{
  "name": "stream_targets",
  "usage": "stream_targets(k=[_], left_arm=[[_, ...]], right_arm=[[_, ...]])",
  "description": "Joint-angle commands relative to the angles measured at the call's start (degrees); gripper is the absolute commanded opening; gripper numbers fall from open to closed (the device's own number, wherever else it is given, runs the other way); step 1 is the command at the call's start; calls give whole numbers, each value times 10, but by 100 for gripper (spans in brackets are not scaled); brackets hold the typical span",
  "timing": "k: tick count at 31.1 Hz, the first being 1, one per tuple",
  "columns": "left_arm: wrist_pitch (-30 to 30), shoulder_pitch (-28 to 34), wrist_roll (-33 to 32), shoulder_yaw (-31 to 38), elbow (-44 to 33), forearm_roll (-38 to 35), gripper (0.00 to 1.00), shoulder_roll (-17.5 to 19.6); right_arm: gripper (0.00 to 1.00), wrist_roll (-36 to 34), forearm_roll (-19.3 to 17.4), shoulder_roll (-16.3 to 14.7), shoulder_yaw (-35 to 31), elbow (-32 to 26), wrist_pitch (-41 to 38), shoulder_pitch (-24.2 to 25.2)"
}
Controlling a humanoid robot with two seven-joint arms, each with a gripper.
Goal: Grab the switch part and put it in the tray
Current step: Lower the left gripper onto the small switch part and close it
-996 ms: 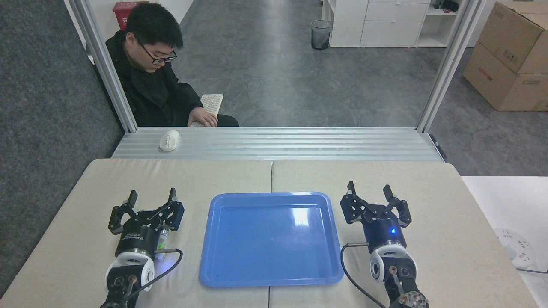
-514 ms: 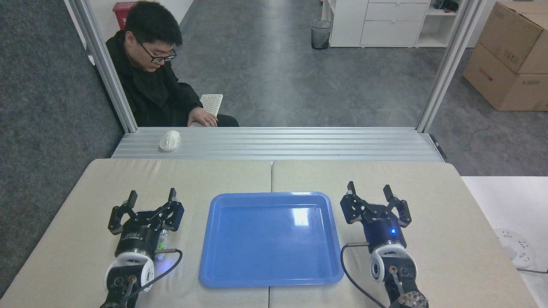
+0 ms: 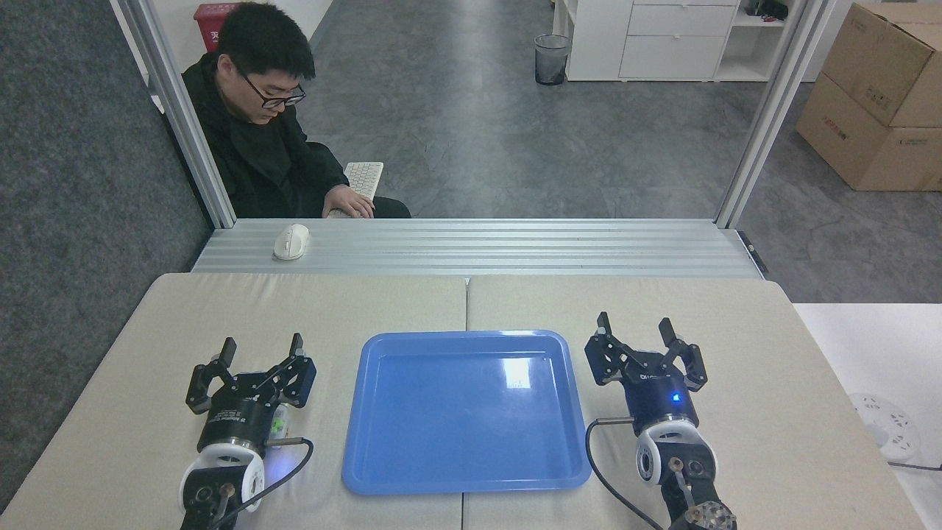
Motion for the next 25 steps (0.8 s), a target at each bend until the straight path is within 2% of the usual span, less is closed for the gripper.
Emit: stream_targets(k=[1, 5, 25], left_arm=[[-1, 35, 5, 0, 31, -4, 100, 0], [-1, 36, 15, 0, 65, -8, 100, 1], [-1, 59, 21, -8, 88, -10, 100, -1]], right_arm=[[100, 0, 0, 0, -18, 0, 0, -1], [100, 0, 0, 0, -18, 0, 0, -1], [100, 1, 1, 0, -18, 1, 0, -1]])
